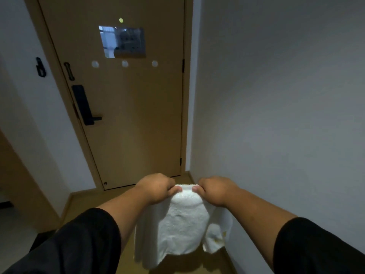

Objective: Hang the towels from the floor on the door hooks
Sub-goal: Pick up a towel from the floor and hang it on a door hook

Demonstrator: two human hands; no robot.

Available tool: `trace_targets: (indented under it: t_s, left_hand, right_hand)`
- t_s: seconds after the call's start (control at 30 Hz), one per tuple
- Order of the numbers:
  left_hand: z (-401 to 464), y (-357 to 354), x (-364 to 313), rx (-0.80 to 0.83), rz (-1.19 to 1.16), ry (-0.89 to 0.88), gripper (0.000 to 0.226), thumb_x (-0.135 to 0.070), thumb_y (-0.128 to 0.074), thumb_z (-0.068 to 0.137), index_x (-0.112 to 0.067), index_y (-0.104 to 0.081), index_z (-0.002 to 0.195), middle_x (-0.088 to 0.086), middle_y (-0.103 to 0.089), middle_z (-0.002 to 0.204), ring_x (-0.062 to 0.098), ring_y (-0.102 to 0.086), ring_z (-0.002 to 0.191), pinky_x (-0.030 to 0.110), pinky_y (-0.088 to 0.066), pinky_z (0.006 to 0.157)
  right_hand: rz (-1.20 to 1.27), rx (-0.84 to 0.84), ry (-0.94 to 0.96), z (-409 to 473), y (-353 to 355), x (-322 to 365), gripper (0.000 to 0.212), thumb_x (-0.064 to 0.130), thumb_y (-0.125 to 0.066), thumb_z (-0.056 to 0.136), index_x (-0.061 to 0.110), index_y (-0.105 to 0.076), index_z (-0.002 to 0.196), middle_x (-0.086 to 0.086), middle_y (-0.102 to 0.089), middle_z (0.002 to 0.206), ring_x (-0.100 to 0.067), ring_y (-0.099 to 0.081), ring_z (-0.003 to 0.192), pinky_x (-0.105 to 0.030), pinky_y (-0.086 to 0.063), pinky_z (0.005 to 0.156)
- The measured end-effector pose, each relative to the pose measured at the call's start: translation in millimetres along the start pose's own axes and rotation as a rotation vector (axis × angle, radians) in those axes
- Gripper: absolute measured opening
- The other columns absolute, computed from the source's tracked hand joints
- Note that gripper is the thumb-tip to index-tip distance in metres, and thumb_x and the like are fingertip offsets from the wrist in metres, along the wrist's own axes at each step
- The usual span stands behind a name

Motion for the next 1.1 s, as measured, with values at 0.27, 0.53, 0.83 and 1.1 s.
trace_targets:
  t_s: [0.27,0.53,0.83,1.1]
  left_hand:
    - [133,-6,65,0.002,0.01,0.081,0.052,-0.06,-0.032,0.096,-0.019,-0.062,0.087,0.006,-0.067,0.091,0.025,-0.06,0.085,0.033,-0.041,0.065]
    - [253,25,127,-0.077,-0.052,0.19,0.054,-0.06,-0.031,0.096,-0.017,-0.062,0.085,0.008,-0.067,0.091,0.027,-0.061,0.084,0.033,-0.047,0.071]
    - [323,50,166,-0.079,0.021,0.234,0.049,-0.056,-0.032,0.098,-0.018,-0.059,0.084,0.008,-0.065,0.091,0.027,-0.058,0.085,0.032,-0.04,0.068]
    - [391,60,233,-0.106,0.025,0.245,0.049,-0.056,-0.031,0.099,-0.018,-0.061,0.088,0.008,-0.065,0.092,0.026,-0.057,0.085,0.031,-0.036,0.066]
  right_hand:
    - [-0.021,-0.012,0.092,150,11,-60,0.045,0.057,-0.027,0.098,0.024,-0.058,0.102,-0.001,-0.063,0.094,-0.02,-0.057,0.083,-0.037,-0.047,0.074]
    - [-0.047,-0.031,0.222,288,67,-115,0.043,0.054,-0.029,0.099,0.023,-0.058,0.104,-0.003,-0.064,0.099,-0.022,-0.058,0.089,-0.034,-0.043,0.072]
    - [-0.061,-0.074,0.271,371,95,-140,0.041,0.053,-0.028,0.1,0.024,-0.058,0.102,0.001,-0.062,0.093,-0.019,-0.057,0.084,-0.034,-0.044,0.073]
    - [-0.063,-0.078,0.28,469,113,-144,0.046,0.054,-0.025,0.1,0.025,-0.06,0.108,-0.001,-0.065,0.102,-0.019,-0.057,0.086,-0.035,-0.046,0.079]
Point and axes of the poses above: each hand's wrist, its own z-axis towards the middle knuckle, its own y-axis out of the back of the hand, x = y × z, the point moved 5 cm from there along z, towards the middle knuckle
